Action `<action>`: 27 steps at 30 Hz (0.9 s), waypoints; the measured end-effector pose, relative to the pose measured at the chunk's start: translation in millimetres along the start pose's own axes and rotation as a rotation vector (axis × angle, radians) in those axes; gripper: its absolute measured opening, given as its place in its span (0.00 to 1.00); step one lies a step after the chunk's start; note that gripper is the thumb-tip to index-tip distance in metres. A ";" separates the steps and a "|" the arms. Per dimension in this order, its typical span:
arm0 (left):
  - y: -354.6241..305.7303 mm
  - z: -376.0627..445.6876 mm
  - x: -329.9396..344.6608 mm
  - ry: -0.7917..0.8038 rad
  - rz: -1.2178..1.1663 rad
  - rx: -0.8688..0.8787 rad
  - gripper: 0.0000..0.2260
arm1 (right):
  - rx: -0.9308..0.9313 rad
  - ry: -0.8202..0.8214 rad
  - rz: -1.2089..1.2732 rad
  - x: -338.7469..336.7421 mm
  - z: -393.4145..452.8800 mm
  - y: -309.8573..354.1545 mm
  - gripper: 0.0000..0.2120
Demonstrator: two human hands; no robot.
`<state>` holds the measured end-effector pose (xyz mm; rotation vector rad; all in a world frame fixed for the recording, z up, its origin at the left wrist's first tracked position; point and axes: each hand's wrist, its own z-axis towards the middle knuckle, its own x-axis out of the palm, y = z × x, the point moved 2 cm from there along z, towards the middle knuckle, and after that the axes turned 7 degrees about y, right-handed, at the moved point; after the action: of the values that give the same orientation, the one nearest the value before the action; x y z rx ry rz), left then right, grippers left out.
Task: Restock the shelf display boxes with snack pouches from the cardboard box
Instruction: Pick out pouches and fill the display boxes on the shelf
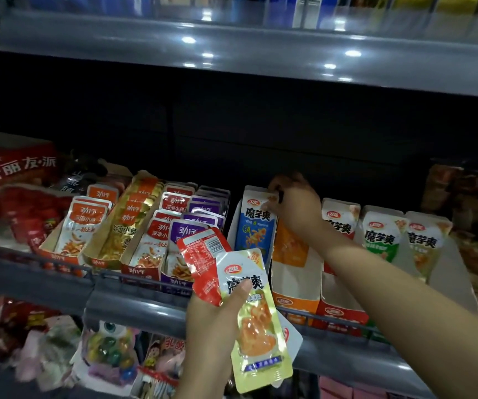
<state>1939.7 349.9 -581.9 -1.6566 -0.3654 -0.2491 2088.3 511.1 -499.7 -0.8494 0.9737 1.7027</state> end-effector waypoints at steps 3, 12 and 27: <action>-0.1 -1.5 0.1 0.006 0.024 0.006 0.09 | -0.014 -0.027 0.199 -7.0 -13.7 -0.9 0.13; -3.3 -9.4 16.0 0.136 0.018 -0.026 0.12 | 0.125 0.525 0.695 -44.1 -119.9 8.5 0.12; 19.1 -25.2 54.5 0.373 0.121 -0.086 0.09 | 0.280 0.538 0.888 -77.5 -167.5 -48.5 0.11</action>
<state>1998.6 328.2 -576.3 -1.6681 0.0272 -0.4789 2174.2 341.5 -516.4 -0.7404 2.1365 1.9973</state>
